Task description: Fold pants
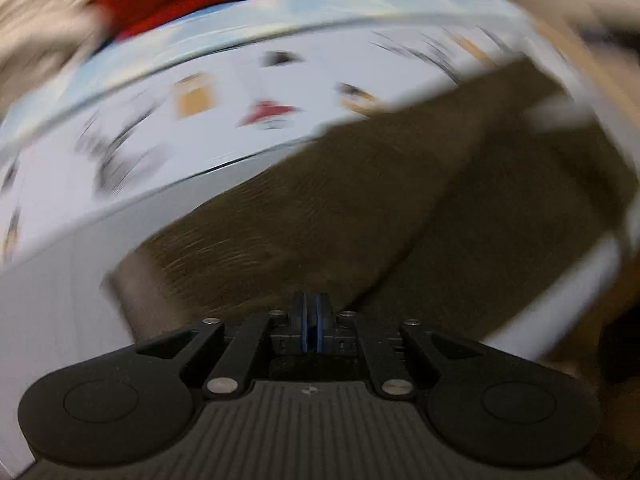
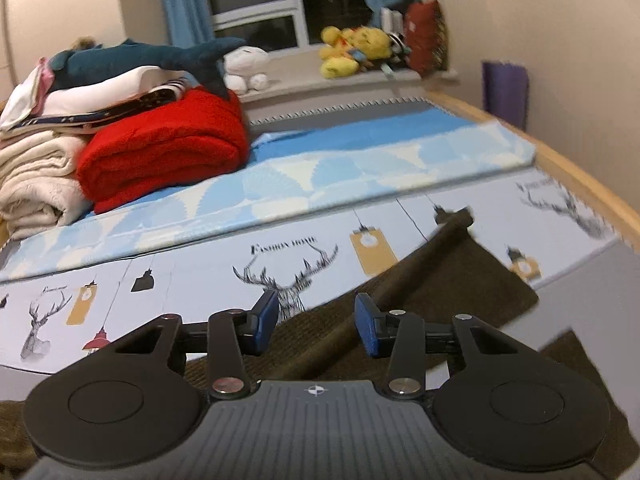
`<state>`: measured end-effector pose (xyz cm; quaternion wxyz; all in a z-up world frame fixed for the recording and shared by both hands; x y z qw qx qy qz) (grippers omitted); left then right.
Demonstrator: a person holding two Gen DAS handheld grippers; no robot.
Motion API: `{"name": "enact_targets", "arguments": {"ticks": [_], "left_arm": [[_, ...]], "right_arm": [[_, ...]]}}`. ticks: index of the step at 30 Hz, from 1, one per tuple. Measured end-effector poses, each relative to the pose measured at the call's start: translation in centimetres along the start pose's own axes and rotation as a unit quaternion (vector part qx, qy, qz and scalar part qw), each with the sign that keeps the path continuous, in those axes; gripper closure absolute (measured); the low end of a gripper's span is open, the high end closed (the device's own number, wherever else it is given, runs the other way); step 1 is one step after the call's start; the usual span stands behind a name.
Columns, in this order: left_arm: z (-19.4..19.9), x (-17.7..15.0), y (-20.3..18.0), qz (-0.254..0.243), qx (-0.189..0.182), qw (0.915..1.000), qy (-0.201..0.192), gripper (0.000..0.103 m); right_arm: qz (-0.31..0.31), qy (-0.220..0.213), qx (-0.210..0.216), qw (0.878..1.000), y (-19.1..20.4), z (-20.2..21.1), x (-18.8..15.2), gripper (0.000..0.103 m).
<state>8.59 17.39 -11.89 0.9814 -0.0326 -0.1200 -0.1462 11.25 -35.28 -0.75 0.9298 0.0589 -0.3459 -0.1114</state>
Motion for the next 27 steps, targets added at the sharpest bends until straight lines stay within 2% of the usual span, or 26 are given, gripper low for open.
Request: {"name": "enact_targets", "arguments": {"ticks": [1,2,3,4,6,9,12,14,16,19,21,24,26,27], "left_arm": [[0.3,-0.2,1.9,0.057,-0.021,0.9982,-0.003,0.092],[0.5,-0.4,3.9,0.115,-0.041,0.9925,-0.004,0.085],[0.4,-0.8,5.7,0.168,-0.054,0.9844,-0.001,0.069],[0.2,-1.2,7.2,0.213,-0.065,0.9748,0.006,0.061],[-1.2,-2.1,9.5,0.289,-0.088,0.9524,0.040,0.057],[-4.0,-2.8,11.2,0.353,-0.120,0.9227,0.099,0.050],[-5.7,-2.5,11.9,0.374,-0.126,0.9110,0.121,0.044],[-6.1,-2.0,11.9,0.379,-0.126,0.9089,0.121,0.037],[-6.0,-0.9,11.8,0.379,-0.111,0.9114,0.116,0.029],[-6.3,0.2,11.9,0.376,-0.108,0.9140,0.106,0.028],[-6.6,0.8,11.9,0.365,-0.097,0.9193,0.111,0.028],[-6.9,0.9,11.8,0.344,-0.077,0.9285,0.117,0.032],[-6.8,0.9,12.0,0.335,-0.064,0.9327,0.116,0.042],[-6.8,1.0,12.0,0.330,-0.054,0.9350,0.118,0.052]], "right_arm": [[-0.010,0.003,0.006,1.000,-0.4,0.1,-0.1,0.059],[-0.023,0.007,0.011,1.000,-1.0,0.1,-0.2,0.059],[-0.034,0.010,0.017,0.999,-1.5,0.1,-0.2,0.059],[-0.044,0.014,0.021,0.999,-2.0,-0.1,-0.3,0.059],[-0.062,0.021,0.028,0.997,-3.0,-0.7,-0.3,0.059],[-0.077,0.038,0.031,0.996,-4.3,-2.2,-0.6,0.058],[-0.104,0.054,0.050,0.992,-5.7,-3.7,-0.2,0.058],[-0.116,0.061,0.054,0.990,-6.6,-4.8,0.3,0.058],[-0.132,0.068,0.059,0.987,-7.5,-6.2,0.6,0.058],[-0.180,0.081,0.067,0.978,-9.0,-8.6,0.9,0.057],[-0.205,0.087,0.075,0.972,-9.8,-10.3,1.0,0.057],[-0.235,0.096,0.083,0.964,-10.7,-13.2,1.3,0.057],[-0.256,0.106,0.086,0.957,-11.2,-15.3,1.5,0.057],[-0.266,0.112,0.086,0.954,-11.3,-16.4,1.4,0.057]]}}
Point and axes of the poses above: each gripper's, at about its wrist camera, not at the fingertips, and z roughly against the way its jaws point, y to its left, x to its top, the point moved 5 cm from there along -z, roughly the way its jaws point, and after that the axes turned 15 degrees about y, right-handed, at the moved point
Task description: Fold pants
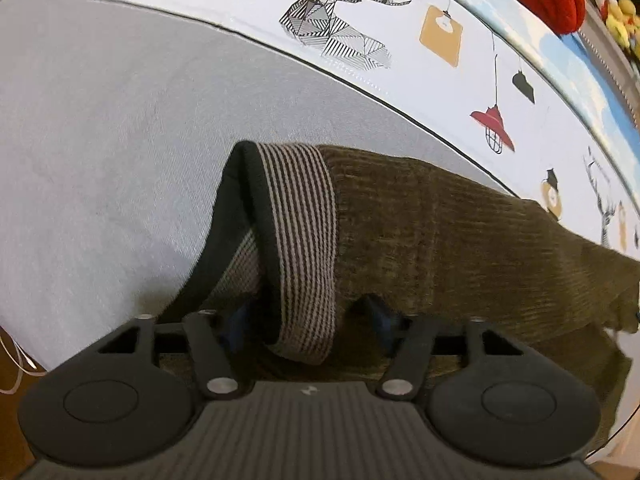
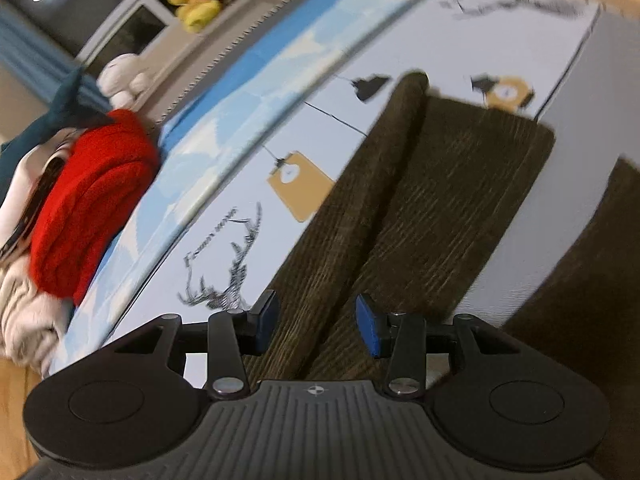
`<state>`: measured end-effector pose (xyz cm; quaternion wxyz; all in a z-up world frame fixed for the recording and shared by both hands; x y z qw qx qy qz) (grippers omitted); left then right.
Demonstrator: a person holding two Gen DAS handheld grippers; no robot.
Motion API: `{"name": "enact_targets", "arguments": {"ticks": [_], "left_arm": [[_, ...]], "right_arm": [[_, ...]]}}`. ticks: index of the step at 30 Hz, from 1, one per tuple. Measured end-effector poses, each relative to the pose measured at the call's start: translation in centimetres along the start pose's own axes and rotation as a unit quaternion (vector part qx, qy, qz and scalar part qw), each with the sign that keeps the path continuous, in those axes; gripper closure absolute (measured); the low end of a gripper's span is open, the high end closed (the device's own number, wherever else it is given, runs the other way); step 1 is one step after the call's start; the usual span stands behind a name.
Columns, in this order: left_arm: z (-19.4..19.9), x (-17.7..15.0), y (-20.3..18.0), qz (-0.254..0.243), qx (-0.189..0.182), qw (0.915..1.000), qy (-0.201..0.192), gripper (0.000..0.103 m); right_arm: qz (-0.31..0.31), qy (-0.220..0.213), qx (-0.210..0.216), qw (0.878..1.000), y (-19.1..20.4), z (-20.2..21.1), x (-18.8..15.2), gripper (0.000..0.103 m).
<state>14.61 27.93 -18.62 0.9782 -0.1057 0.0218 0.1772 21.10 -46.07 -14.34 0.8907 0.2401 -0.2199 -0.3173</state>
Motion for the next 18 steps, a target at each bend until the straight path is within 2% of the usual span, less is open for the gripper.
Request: {"name": "enact_targets", "arguments": {"ticks": [1,2,3,9,11,12,13,18], "left_arm": [[-0.1,0.1,0.0,-0.006,0.013,0.9999,-0.002,0.060],[-0.1,0.2,0.0,-0.012,0.014,0.9998,-0.004,0.063],[0.1,0.2,-0.1,-0.021,0.015,0.9996,-0.009,0.070],[0.9,0.2,-0.6,-0.051,0.022,0.9979,-0.035,0.078],[1.1,0.2,-0.6,-0.053,0.020,0.9977,-0.038,0.078],[1.1,0.1,-0.6,-0.055,0.020,0.9975,-0.039,0.078],[1.2,0.1,-0.6,-0.057,0.019,0.9974,-0.041,0.079],[2.2,0.1,-0.2,-0.058,0.004,0.9967,-0.057,0.081]], "right_arm": [[-0.009,0.007,0.000,1.000,-0.2,-1.0,0.2,0.056],[-0.014,0.013,-0.001,1.000,-0.4,-2.0,0.3,0.056],[-0.018,0.020,-0.004,1.000,-0.5,-2.9,0.4,0.056],[-0.008,0.031,-0.004,0.999,0.1,-6.2,0.6,0.057],[0.005,0.026,-0.009,1.000,0.5,-6.7,0.5,0.064],[0.011,0.024,-0.008,1.000,0.7,-6.8,0.5,0.083],[0.016,0.021,-0.011,1.000,0.9,-6.8,0.6,0.097],[0.033,-0.012,0.008,0.999,2.2,-3.4,0.8,0.100]]}}
Point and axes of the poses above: each gripper's, at about its wrist camera, not at the fingertips, and z roughly against the way its jaws point, y to its left, x to its top, the point moved 5 cm from there along -z, roughly the way its jaws point, and after that the axes turned 15 degrees about y, right-handed, at the moved point
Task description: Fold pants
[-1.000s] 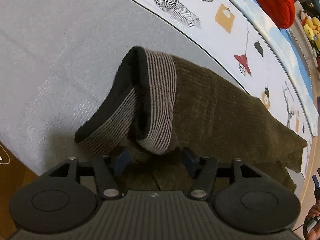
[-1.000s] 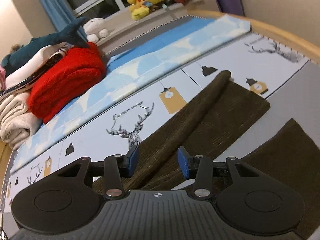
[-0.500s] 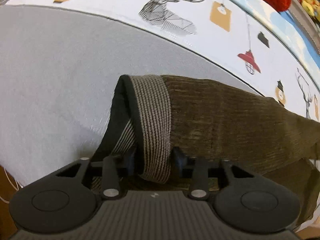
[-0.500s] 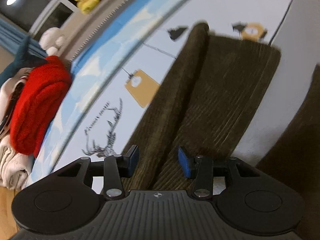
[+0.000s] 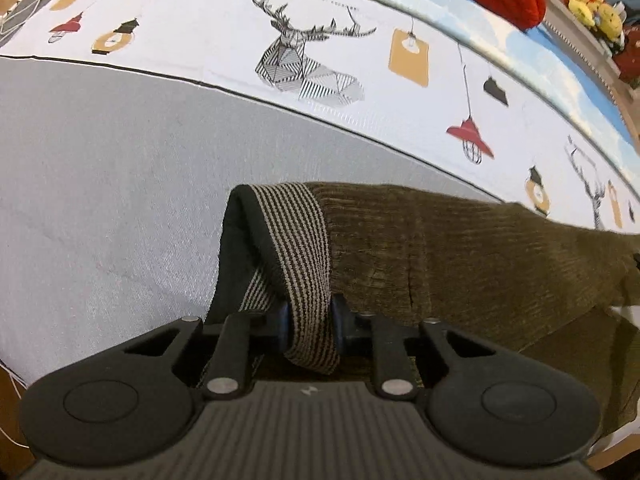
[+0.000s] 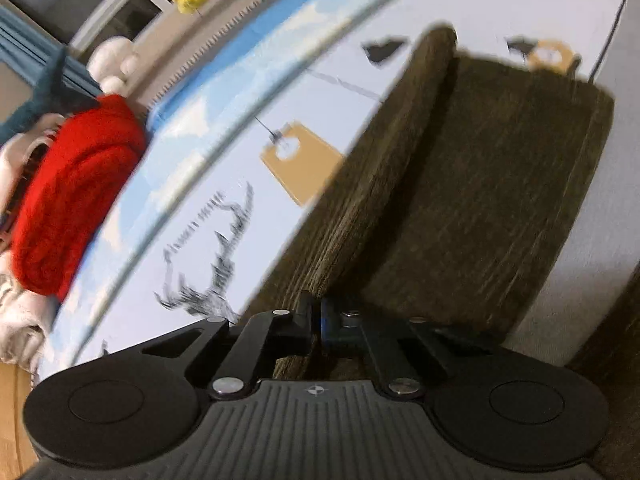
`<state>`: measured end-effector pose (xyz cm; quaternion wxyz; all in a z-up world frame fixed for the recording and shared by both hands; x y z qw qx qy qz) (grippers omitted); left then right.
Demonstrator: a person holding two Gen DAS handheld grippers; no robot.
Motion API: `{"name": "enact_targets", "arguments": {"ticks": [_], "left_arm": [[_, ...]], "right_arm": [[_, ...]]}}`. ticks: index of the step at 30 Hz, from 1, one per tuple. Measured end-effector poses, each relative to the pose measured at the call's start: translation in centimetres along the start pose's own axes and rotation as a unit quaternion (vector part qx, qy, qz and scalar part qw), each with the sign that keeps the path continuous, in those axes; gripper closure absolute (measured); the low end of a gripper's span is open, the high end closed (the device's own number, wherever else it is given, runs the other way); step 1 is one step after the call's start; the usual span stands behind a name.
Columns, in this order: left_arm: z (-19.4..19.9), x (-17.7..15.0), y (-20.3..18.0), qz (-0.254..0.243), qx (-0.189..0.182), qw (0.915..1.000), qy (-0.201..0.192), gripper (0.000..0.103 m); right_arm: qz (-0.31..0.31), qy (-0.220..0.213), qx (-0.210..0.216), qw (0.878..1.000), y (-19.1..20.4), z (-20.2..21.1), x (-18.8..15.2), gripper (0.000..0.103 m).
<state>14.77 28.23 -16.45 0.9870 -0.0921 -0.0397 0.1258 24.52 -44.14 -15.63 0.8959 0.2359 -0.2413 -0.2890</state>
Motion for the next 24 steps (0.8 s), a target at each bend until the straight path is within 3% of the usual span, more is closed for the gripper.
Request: {"name": "enact_targets", "arguments": {"ticks": [7,12,15,19,20,22,24], "left_arm": [[2.6,-0.9,1.3,0.002,-0.015,0.9990,-0.042,0.084],[3.9,-2.4,2.3,-0.022,0.011,0.9973,-0.068,0.085],[3.6,-3.1,3.4,-0.029,0.031,0.9971,-0.063,0.085],[2.3,-3.2,3.8,-0.041,0.066,0.9964,-0.033,0.081],[2.1,-3.2,3.8,-0.042,0.075,0.9959,-0.029,0.079],[1.9,-3.0,3.7,-0.038,0.092,0.9947,-0.028,0.071],[2.2,-2.8,3.6,-0.031,0.097,0.9943,-0.034,0.070]], "right_arm": [[0.035,-0.020,-0.017,0.999,1.6,9.4,-3.3,0.100],[0.018,-0.008,-0.043,0.999,-1.1,15.5,-9.3,0.100],[-0.008,0.034,-0.051,0.998,-4.6,17.1,-13.5,0.100],[-0.020,0.161,-0.069,0.984,-9.4,15.6,-17.7,0.097],[-0.028,0.167,-0.076,0.983,-10.5,15.7,-17.6,0.097],[-0.046,0.120,-0.083,0.988,-12.6,17.7,-15.7,0.093],[-0.074,0.057,-0.089,0.992,-15.0,20.2,-12.8,0.093]]}}
Point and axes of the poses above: each gripper's, at about its wrist camera, not at the fingertips, and z roughly against the way its jaws point, y to its left, x to its top, the point moved 5 cm from there along -z, roughly the way its jaws point, and after that the axes turned 15 degrees about y, right-handed, at the moved point
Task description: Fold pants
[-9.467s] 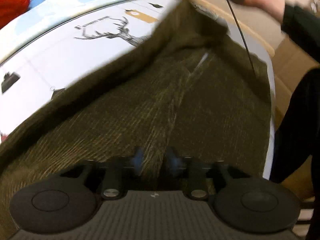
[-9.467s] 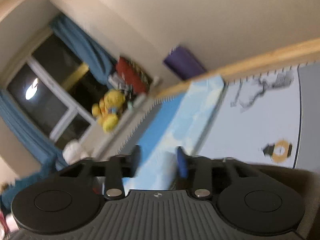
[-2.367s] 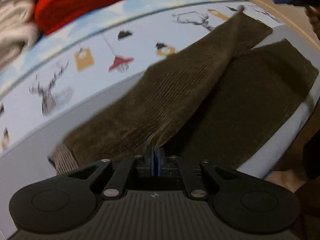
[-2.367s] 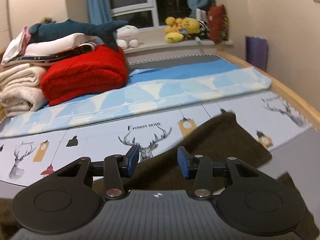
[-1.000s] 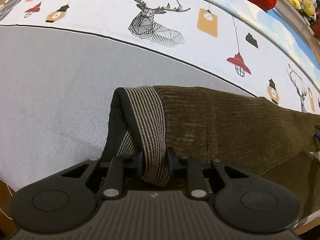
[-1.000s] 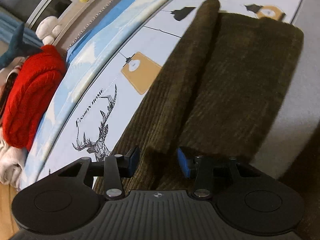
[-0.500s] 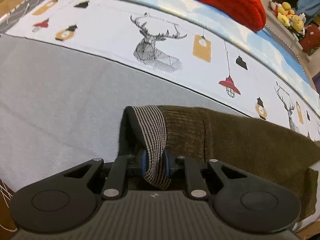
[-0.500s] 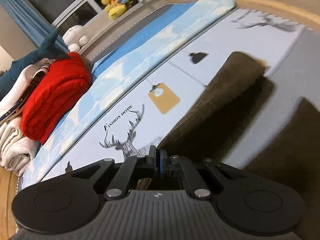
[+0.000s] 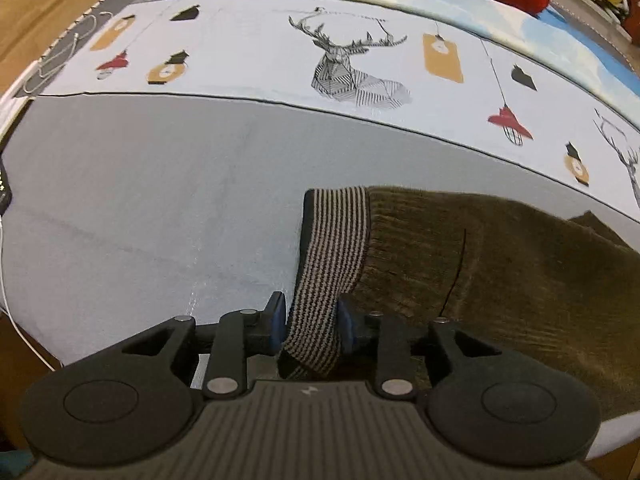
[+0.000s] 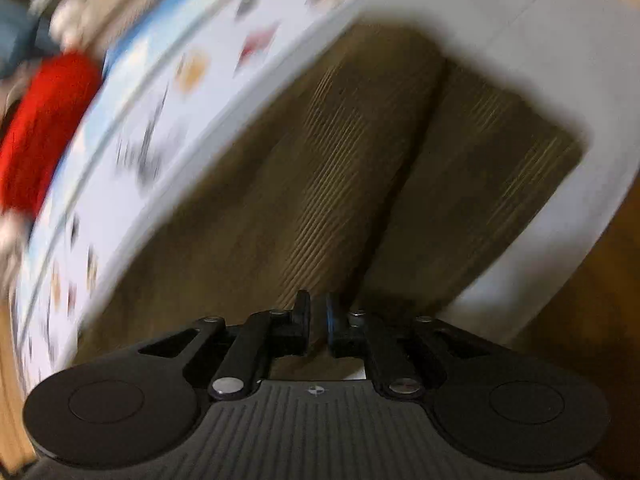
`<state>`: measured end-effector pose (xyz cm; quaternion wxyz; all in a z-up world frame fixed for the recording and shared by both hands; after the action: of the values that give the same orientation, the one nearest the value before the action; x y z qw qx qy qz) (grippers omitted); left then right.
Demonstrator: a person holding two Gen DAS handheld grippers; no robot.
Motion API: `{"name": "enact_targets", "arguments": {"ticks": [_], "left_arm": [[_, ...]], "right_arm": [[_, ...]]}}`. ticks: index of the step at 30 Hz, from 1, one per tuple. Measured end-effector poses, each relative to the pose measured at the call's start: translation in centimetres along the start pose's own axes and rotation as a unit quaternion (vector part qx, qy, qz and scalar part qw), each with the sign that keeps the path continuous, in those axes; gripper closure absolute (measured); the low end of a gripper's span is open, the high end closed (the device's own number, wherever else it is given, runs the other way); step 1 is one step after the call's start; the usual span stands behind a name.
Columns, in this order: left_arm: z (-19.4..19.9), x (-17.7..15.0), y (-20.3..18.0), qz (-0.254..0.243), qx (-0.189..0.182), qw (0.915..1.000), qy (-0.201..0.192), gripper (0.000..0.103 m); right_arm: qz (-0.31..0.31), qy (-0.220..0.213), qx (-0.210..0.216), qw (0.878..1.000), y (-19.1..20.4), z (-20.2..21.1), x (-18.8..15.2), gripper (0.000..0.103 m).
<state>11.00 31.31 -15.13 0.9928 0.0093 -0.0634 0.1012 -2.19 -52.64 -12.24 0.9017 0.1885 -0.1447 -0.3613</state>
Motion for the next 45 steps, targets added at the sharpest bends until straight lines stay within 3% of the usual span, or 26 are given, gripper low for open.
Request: {"name": "enact_targets", "arguments": {"ticks": [3,7,12,18,20,23,24,25,27,32,36,40,45], "left_arm": [[0.5,0.5,0.0,0.009,0.014,0.9998,-0.012,0.067],[0.2,1.0,-0.7,0.000,0.026,0.9996,-0.007,0.067],[-0.3,1.0,-1.4,-0.019,0.039,0.9991,0.000,0.067],[-0.7,1.1,-1.3,-0.029,0.048,0.9984,0.003,0.062],[-0.8,1.2,-1.4,-0.033,0.050,0.9982,0.004,0.062],[-0.9,1.2,-1.6,-0.039,0.055,0.9977,0.006,0.062],[-1.0,1.2,-1.7,-0.042,0.055,0.9976,0.007,0.062],[-1.1,1.2,-1.8,-0.046,0.054,0.9974,0.009,0.062],[-1.3,1.1,-2.0,-0.053,0.058,0.9968,0.011,0.062],[-1.5,1.0,-2.1,-0.062,0.061,0.9962,0.013,0.062],[-1.5,1.0,-2.0,-0.061,0.059,0.9963,0.013,0.061],[-1.5,0.9,-1.9,-0.062,0.058,0.9963,0.013,0.060],[-1.6,0.7,-2.0,-0.068,0.056,0.9960,0.015,0.059]], "right_arm": [[-0.049,-0.044,-0.016,0.998,-3.5,1.5,3.3,0.093],[-0.056,-0.008,-0.027,0.998,-5.6,-0.9,5.3,0.093],[0.024,0.017,-0.044,0.999,-4.0,-4.5,6.7,0.091],[0.096,0.007,-0.093,0.991,-1.2,-7.1,7.7,0.091],[0.105,-0.013,-0.074,0.992,0.4,-7.0,7.9,0.091],[0.137,-0.056,0.010,0.989,3.3,-6.0,8.4,0.091],[0.145,-0.063,0.023,0.987,4.0,-6.1,8.5,0.085],[0.140,-0.060,0.018,0.988,4.2,-6.5,8.8,0.071],[0.113,-0.041,-0.008,0.993,3.9,-8.1,9.2,0.057],[0.098,-0.029,-0.011,0.995,4.8,-9.3,10.0,0.049],[0.076,-0.029,-0.040,0.996,4.5,-9.8,10.3,0.048],[0.043,-0.040,-0.082,0.995,3.2,-9.3,10.3,0.040],[0.027,-0.045,-0.079,0.995,3.2,-9.8,10.8,0.039]]}}
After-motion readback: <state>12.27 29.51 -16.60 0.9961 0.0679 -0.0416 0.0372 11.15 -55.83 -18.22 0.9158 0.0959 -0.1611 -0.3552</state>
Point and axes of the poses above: each gripper's, at about its wrist camera, not at the fingertips, and z roughly against the way its jaws point, y to its left, x to its top, the point moved 5 cm from there along -z, roughly the way its jaws point, and after that the axes turned 15 degrees about y, right-handed, at the moved point
